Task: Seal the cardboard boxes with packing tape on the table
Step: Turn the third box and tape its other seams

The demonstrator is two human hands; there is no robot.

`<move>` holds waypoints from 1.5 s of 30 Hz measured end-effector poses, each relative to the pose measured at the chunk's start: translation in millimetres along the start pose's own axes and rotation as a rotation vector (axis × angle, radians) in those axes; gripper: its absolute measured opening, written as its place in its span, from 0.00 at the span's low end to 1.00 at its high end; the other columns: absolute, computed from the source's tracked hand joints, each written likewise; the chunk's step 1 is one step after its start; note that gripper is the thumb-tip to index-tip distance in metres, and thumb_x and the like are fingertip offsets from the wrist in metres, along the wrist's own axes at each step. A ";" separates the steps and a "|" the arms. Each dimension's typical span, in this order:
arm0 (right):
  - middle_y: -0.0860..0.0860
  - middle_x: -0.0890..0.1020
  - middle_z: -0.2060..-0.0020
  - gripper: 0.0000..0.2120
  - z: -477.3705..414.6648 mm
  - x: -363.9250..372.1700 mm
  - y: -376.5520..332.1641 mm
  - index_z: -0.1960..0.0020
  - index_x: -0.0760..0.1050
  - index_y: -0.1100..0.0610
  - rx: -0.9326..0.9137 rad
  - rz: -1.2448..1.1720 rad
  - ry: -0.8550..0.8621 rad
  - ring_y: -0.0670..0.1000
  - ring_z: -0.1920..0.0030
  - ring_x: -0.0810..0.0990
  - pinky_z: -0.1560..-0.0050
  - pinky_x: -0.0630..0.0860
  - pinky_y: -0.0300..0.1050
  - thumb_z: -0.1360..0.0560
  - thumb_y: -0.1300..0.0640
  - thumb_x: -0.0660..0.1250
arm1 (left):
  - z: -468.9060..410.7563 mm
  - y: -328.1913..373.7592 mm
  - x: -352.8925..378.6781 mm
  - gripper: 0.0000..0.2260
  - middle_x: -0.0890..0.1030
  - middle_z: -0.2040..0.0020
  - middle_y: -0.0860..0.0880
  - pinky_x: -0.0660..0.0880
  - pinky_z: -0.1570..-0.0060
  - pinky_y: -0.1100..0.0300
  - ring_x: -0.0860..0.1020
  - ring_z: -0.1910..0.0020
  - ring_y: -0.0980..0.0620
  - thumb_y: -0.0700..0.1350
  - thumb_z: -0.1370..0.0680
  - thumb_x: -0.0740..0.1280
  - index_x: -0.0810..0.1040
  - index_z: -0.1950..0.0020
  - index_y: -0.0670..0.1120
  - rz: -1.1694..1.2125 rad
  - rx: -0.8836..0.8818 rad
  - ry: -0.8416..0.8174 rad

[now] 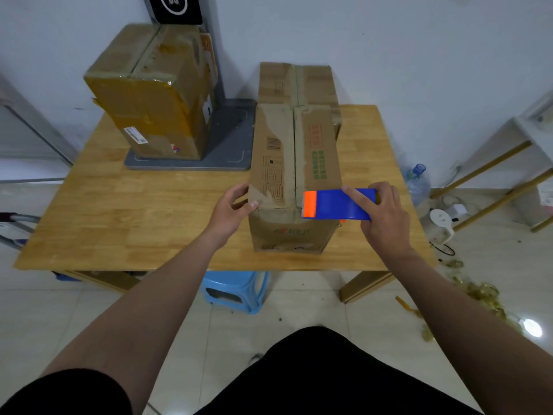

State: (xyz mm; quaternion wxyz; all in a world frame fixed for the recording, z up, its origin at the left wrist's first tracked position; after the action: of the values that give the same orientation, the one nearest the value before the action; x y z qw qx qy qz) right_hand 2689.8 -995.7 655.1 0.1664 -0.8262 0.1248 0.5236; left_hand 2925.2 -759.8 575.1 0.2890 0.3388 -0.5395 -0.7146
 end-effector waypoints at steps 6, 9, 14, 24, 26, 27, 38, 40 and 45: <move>0.55 0.69 0.47 0.41 3.8 1.6 0.6 0.27 0.67 0.40 0.004 -0.020 -0.001 0.58 0.48 0.72 0.76 0.68 0.43 0.32 0.71 0.69 | 9.8 -11.9 11.6 0.21 0.76 0.30 0.57 0.75 0.33 0.45 0.75 0.32 0.55 0.51 0.14 0.61 0.66 0.21 0.56 0.074 -0.108 -0.085; 0.55 0.70 0.47 0.42 2.4 2.2 -0.1 0.27 0.66 0.39 0.016 -0.025 -0.002 0.59 0.48 0.72 0.75 0.66 0.42 0.32 0.71 0.69 | 13.8 -1.6 32.5 0.20 0.74 0.30 0.52 0.69 0.32 0.55 0.72 0.33 0.54 0.50 0.12 0.53 0.63 0.19 0.51 0.014 -0.095 -0.003; 0.56 0.70 0.48 0.41 0.0 2.4 -0.3 0.27 0.67 0.41 0.033 -0.013 0.000 0.58 0.49 0.71 0.75 0.63 0.40 0.33 0.72 0.69 | 17.8 -5.1 50.2 0.25 0.72 0.28 0.49 0.68 0.28 0.52 0.71 0.28 0.49 0.55 0.13 0.52 0.55 0.18 0.47 0.002 -0.093 -0.006; 0.55 0.70 0.47 0.40 1.6 2.3 -4.0 0.26 0.69 0.42 0.048 0.012 -0.033 0.58 0.48 0.71 0.75 0.61 0.39 0.32 0.71 0.68 | -2.8 29.3 60.5 0.36 0.38 0.16 0.42 0.38 0.26 0.30 0.36 0.18 0.41 0.63 0.16 0.53 0.43 0.16 0.45 -1.010 0.098 0.034; 0.55 0.70 0.47 0.39 1.7 1.8 -5.6 0.26 0.68 0.41 0.046 0.018 -0.043 0.58 0.48 0.71 0.76 0.62 0.40 0.31 0.71 0.67 | -2.0 33.4 82.0 0.34 0.37 0.17 0.41 0.36 0.25 0.30 0.35 0.18 0.42 0.62 0.15 0.48 0.43 0.16 0.44 -1.109 0.124 0.048; 0.55 0.70 0.48 0.39 1.6 0.8 -5.9 0.26 0.68 0.41 0.041 0.021 -0.046 0.58 0.48 0.71 0.76 0.63 0.41 0.30 0.70 0.67 | -1.8 35.1 89.7 0.33 0.38 0.17 0.40 0.37 0.24 0.31 0.35 0.18 0.42 0.62 0.15 0.46 0.43 0.16 0.43 -1.143 0.127 0.067; 0.54 0.68 0.47 0.40 4.7 0.2 -2.8 0.24 0.63 0.40 -0.042 0.035 -0.113 0.56 0.47 0.70 0.76 0.64 0.40 0.28 0.67 0.71 | -4.6 39.8 98.1 0.32 0.50 0.16 0.43 0.34 0.25 0.38 0.45 0.17 0.45 0.62 0.16 0.50 0.53 0.17 0.46 -1.221 0.201 0.194; 0.53 0.68 0.48 0.39 1.4 -1.7 -0.5 0.23 0.63 0.40 -0.057 0.044 -0.124 0.55 0.48 0.70 0.77 0.64 0.40 0.27 0.66 0.70 | -5.7 39.9 97.8 0.29 0.52 0.16 0.45 0.36 0.24 0.36 0.46 0.17 0.44 0.62 0.16 0.50 0.56 0.17 0.50 -1.213 0.240 0.180; 0.53 0.67 0.48 0.39 -6.4 -4.5 10.9 0.23 0.62 0.39 -0.081 0.012 -0.155 0.54 0.49 0.70 0.77 0.64 0.41 0.27 0.65 0.69 | -7.3 37.9 94.1 0.29 0.54 0.16 0.48 0.41 0.22 0.33 0.46 0.17 0.45 0.63 0.17 0.47 0.55 0.17 0.53 -1.195 0.258 0.169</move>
State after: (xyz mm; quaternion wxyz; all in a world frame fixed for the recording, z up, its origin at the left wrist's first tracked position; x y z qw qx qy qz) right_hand 2689.0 -1008.1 660.2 0.1387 -0.7886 0.0949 0.5915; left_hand 2876.0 -846.8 594.1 -0.1626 0.6701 -0.3136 -0.6528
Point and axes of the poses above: each hand's wrist, its own z-axis away from the middle knuckle, its own x-axis out of the palm, y = z × x, the point moved 5 cm from there along -z, towards the middle knuckle
